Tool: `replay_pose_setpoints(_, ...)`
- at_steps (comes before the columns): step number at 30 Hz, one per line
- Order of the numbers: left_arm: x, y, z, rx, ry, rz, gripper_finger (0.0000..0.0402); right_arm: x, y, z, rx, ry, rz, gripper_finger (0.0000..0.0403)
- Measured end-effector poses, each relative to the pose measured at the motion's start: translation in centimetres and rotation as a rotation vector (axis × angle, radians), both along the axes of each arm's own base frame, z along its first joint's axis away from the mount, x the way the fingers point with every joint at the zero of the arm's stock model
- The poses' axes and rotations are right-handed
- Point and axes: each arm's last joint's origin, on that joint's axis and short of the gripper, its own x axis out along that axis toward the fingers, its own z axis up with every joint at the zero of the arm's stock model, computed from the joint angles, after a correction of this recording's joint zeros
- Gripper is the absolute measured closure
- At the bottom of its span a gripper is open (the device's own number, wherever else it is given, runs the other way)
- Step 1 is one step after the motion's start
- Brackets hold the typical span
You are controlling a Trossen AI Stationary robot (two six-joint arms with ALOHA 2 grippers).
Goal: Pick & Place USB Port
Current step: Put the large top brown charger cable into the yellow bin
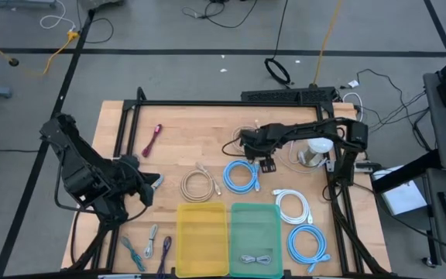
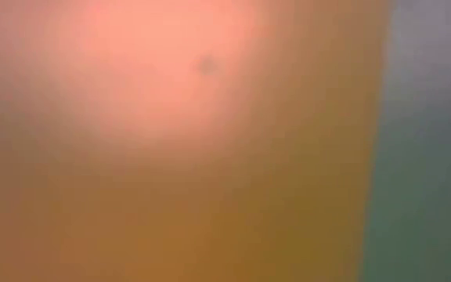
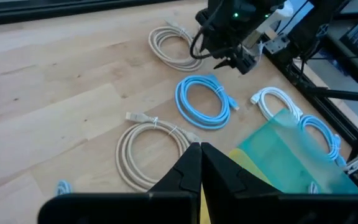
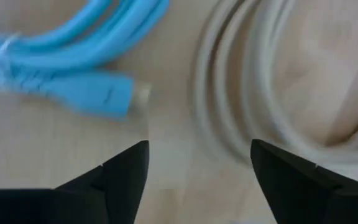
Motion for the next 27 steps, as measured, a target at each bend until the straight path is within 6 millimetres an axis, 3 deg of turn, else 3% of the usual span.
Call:
replay_pose_setpoints(10,-0.1,-0.1,0.0,-0.012,-0.007,-0.002,0.0392,0.6,-0.2,0.3,-0.09,-0.048,0.023,0.0116)
replay_pose_setpoints(18,-0.1,-0.1,0.0,-0.005,-0.006,-0.004,0.0392,1.1,1.5,0.4,-0.091,-0.053,0.058,0.0113)
replay_pose_setpoints(27,-0.1,0.0,0.0,0.01,-0.008,0.001,0.0392,2.6,1.9,2.2,-0.161,-0.12,0.099,0.011)
